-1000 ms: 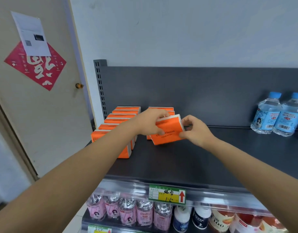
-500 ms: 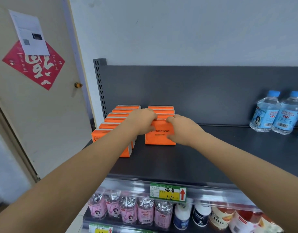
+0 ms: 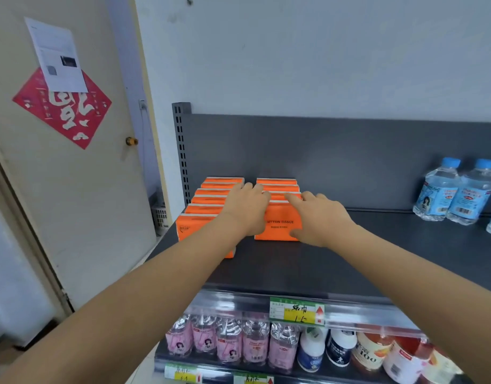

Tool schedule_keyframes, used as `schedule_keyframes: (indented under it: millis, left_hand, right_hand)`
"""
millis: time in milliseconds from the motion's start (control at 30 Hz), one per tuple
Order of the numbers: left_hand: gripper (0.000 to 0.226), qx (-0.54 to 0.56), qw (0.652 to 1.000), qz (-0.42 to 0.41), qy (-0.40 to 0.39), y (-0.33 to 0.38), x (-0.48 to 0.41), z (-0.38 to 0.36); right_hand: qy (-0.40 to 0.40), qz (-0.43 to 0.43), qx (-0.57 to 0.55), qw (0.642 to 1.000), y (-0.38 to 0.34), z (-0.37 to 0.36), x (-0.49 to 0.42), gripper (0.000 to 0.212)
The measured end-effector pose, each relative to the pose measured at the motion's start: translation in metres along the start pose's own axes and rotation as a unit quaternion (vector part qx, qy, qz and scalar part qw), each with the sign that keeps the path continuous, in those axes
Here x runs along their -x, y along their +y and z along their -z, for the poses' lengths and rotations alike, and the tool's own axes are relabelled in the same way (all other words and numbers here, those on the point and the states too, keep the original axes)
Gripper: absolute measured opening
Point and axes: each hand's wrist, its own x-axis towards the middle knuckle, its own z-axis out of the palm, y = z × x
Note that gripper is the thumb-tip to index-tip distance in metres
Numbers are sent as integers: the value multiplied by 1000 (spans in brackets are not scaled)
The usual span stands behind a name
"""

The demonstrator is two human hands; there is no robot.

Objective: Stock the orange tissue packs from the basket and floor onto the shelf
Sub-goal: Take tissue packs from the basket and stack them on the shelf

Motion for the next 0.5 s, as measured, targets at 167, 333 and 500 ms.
schedule_keyframes:
  millis: [167, 333, 500]
  left_hand:
    - [39, 65, 995, 53, 44, -29, 49, 27]
    - [50, 40, 997, 61, 25, -68, 126, 36]
    - [47, 13, 999, 35, -6, -105, 215, 19]
  right_hand:
    - [26, 57, -43, 997, -43, 42, 31, 78]
    - [34, 67, -58, 996, -119, 55, 62, 74]
    - [20, 60, -77, 995, -196, 31, 96, 72]
